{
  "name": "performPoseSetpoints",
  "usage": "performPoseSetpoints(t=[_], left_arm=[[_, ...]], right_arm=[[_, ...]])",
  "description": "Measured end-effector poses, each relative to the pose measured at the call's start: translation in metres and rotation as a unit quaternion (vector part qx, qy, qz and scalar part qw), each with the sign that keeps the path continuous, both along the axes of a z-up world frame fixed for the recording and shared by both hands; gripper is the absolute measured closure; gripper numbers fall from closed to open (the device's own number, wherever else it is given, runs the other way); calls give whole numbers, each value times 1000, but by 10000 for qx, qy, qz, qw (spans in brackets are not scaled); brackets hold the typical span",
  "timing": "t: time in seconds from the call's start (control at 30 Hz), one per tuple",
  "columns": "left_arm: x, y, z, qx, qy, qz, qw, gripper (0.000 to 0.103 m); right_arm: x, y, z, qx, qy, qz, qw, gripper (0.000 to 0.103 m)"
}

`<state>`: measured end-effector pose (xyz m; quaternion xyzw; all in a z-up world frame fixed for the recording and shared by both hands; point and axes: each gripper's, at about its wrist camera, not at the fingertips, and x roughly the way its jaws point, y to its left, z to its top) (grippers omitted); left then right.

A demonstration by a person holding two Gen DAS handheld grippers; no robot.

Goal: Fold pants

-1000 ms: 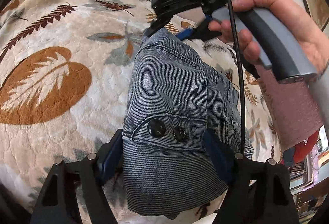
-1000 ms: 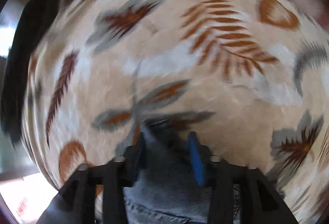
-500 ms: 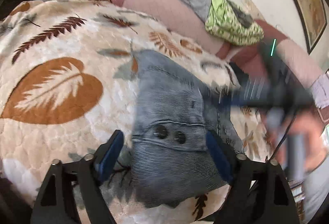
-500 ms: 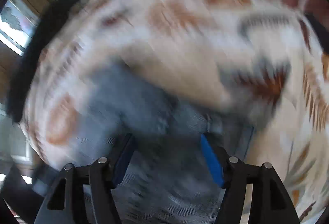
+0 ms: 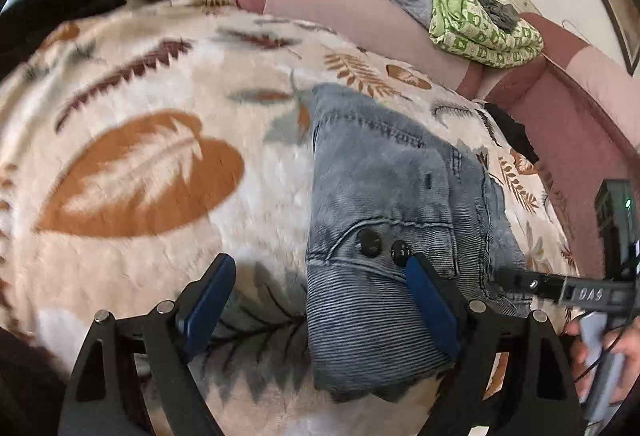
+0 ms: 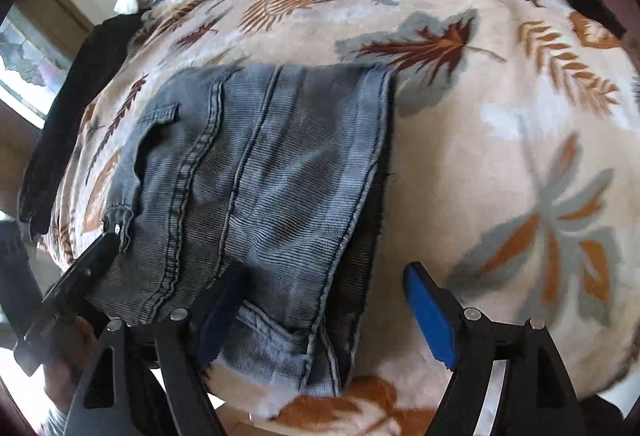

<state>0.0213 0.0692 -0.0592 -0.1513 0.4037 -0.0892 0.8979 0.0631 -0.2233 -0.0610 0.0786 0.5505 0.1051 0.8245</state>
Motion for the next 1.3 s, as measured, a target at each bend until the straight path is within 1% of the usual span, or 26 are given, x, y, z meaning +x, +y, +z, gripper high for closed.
performPoseSetpoints(t=[0.07, 0.1, 0.13, 0.17, 0.2, 0.23, 0.27, 0.3, 0.33, 0.4, 0.47, 0.5, 0.6, 0.63, 0.67, 0.7, 0.73, 0.77, 0.8, 0.87, 1.0, 1.07, 1.13, 1.17, 1.23, 1.3], left_arm=[[-11, 4, 16, 55, -598, 140, 9981, 16], [-12, 4, 20, 148, -723, 180, 9971, 16], [-11, 3, 19, 189, -695, 141, 9973, 15], [-3, -2, 9, 238, -389, -6, 9990, 14], [5, -8, -5, 358, 22, -153, 9992, 13], [9, -9, -16, 347, 204, -166, 9991, 10], [6, -7, -12, 281, 103, -99, 9995, 10], [6, -5, -7, 287, 105, -102, 9995, 11], [3, -2, 1, 256, -66, -130, 9996, 11], [-2, 3, 6, 192, -307, 46, 9993, 11], [2, -2, 5, 183, -245, -75, 9995, 11], [5, -7, -1, 306, -75, -173, 9994, 11], [6, -11, -7, 361, 20, -169, 9992, 11], [5, -11, -8, 370, 12, -199, 9991, 11], [5, -11, -9, 374, 4, -220, 9991, 11], [5, -11, -10, 349, 11, -206, 9992, 11], [5, -12, -10, 341, 10, -208, 9992, 11], [4, -13, -10, 399, -6, -205, 9990, 11], [5, -14, -9, 444, -41, -209, 9988, 11], [3, -15, -7, 486, -86, -221, 9985, 11], [3, -14, -5, 445, -88, -195, 9988, 11], [2, -14, -5, 464, -125, -196, 9987, 11], [1, -15, -4, 458, -187, -197, 9986, 11], [0, -15, -3, 451, -201, -212, 9986, 11], [-7, -13, 5, 454, -412, -208, 9979, 11], [-12, -8, 16, 466, -658, -113, 9967, 11]], right_arm=[[-13, 1, 21, 56, -451, 13, 9990, 20], [-20, 3, 27, 164, -596, 114, 9980, 20], [-25, 5, 27, 200, -614, 151, 9978, 18], [-29, 11, 15, 106, -497, 192, 9985, 16], [-32, 13, 0, -126, -291, 233, 9992, 15], [-33, 17, -27, -494, 85, 290, 9983, 13], [-38, 11, -24, -323, -191, 185, 9991, 12], [-37, 9, -19, -265, -54, 172, 9995, 12], [-34, 8, -14, -241, 40, 154, 9996, 12], [-32, 2, 9, -113, -222, -53, 9997, 12], [-20, 5, 34, 105, -510, -21, 9986, 12], [-16, 7, 41, 125, -619, -41, 9980, 12], [25, 24, 58, -270, -1060, -105, 9939, 12], [46, 25, 54, -409, -1110, -121, 9929, 12], [64, 33, 43, -816, -1152, -136, 9899, 12], [77, 38, 25, -1336, -948, -124, 9864, 12], [82, 38, 10, -1610, -675, -69, 9846, 10], [87, 37, -6, -1421, -529, -49, 9884, 9], [86, 30, -2, -1199, -583, -238, 9908, 7], [79, 25, 9, -1107, -571, -265, 9919, 7], [43, 19, 29, -855, -949, -352, 9912, 7], [18, 26, 24, -936, -966, -229, 9906, 6], [28, 41, -13, -1464, -500, 257, 9876, 6], [24, 37, -20, -1308, -663, 186, 9890, 5], [20, 23, -12, -841, -531, -110, 9950, 4], [10, 12, 4, -519, -689, -289, 9959, 4]])
